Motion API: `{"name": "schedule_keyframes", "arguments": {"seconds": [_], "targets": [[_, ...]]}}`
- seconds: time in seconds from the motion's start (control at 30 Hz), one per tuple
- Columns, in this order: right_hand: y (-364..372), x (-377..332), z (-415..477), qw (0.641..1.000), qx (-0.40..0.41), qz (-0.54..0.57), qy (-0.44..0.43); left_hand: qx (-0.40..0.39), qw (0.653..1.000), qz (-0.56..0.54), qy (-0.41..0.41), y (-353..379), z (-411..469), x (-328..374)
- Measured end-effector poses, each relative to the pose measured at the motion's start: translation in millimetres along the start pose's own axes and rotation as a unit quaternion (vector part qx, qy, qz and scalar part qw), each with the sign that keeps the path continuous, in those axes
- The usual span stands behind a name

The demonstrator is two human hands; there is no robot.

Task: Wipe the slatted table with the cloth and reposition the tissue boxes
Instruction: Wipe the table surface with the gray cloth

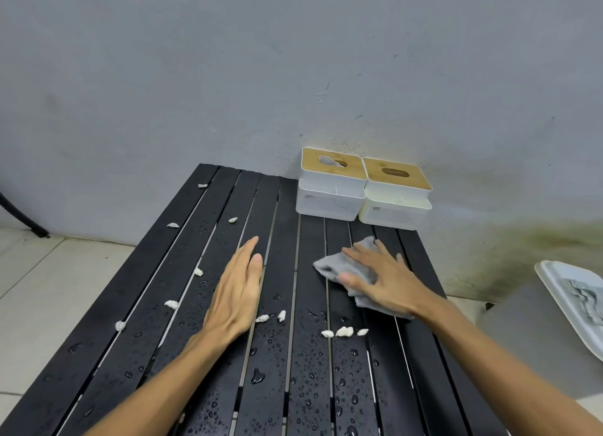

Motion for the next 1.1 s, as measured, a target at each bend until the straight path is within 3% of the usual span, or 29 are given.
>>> {"name": "schedule_keyframes", "arguments": {"seconds": [0.07, 0.17, 0.33, 0.67, 0.77, 0.87, 0.93, 1.0, 1.1], "targets": [[14.8, 8.3, 5.8, 0.998, 0.027, -0.059, 0.019, -0.004, 1.000, 0.003, 0.002, 0.5, -0.2, 0.4], [24.5, 7.2, 6.7, 0.996, 0.059, -0.058, 0.020, -0.008, 1.000, 0.006, 0.003, 0.8, 0.0, -0.9], [31.8, 8.0, 3.2, 0.996, 0.052, -0.071, -0.006, -0.020, 1.000, 0.008, 0.011, 2.1, -0.3, 2.0], [51.6, -17.6, -72.2, 0.992, 0.013, 0.004, -0.122, -0.055, 0.996, 0.067, 0.017, 7.5, -1.5, 2.7], [48.2, -25.6, -92.5, 0.984, 0.020, 0.097, -0.150, -0.060, 0.995, 0.074, 0.018, 8.2, -2.9, 3.7], [18.1, -15.0, -103.0, 0.952, 0.096, 0.279, -0.088, -0.056, 0.996, 0.062, 0.024, 6.5, -2.0, 3.9], [-6.2, -1.3, -105.7, 0.923, 0.181, 0.336, -0.046, -0.047, 0.997, 0.061, 0.028, 4.6, 0.2, 7.1], [-24.5, 11.9, -100.1, 0.919, 0.241, 0.311, -0.010, -0.040, 0.995, 0.085, 0.036, 2.8, 4.2, 13.5], [-10.3, 31.4, -74.1, 0.978, 0.164, 0.087, 0.097, -0.033, 0.988, 0.135, 0.072, 4.6, 16.1, 28.4]]}}
Point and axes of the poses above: each hand's wrist, its own z-axis towards the middle knuckle, its own y-axis out of the palm, x = y × z, the point moved 8 cm from there along z, towards the middle knuckle, and after that the axes turned 11 degrees about y, right-handed, at the moved point
